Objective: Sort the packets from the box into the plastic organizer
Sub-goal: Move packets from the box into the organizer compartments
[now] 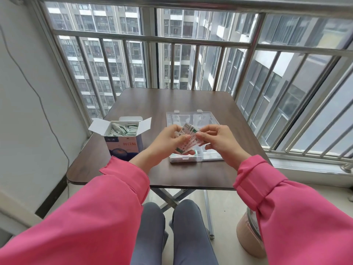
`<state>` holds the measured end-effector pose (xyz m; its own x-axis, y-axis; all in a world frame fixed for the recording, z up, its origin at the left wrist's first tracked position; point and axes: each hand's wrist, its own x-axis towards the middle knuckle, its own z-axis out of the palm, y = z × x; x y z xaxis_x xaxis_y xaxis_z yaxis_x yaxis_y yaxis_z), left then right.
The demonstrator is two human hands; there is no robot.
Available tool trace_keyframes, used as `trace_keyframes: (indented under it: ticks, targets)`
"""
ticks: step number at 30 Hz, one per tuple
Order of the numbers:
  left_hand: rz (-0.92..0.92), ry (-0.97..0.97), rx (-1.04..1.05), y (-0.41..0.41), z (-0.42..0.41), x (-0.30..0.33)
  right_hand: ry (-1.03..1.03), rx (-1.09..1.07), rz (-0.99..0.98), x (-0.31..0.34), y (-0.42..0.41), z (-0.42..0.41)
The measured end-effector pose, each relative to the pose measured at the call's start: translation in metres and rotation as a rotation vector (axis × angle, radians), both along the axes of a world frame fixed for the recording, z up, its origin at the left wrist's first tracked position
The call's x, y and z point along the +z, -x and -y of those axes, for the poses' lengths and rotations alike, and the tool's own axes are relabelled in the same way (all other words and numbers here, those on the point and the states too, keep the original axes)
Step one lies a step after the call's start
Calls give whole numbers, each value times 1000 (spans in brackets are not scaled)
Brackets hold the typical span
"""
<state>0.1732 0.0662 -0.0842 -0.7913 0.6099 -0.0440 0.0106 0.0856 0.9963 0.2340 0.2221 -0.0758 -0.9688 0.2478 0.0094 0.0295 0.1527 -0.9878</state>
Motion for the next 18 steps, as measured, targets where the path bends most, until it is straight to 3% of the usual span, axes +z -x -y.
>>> trace_keyframes:
  ticks: [5, 11, 18]
  targets:
    - [-195, 115, 159, 9, 4, -6, 26, -38, 22, 0, 2, 3]
    - [-200, 113, 237, 12, 13, -8, 41, -44, 48, -2, 2, 7]
    - [-361, 240, 253, 18, 19, -7, 68, 62, 107, 0, 5, 13]
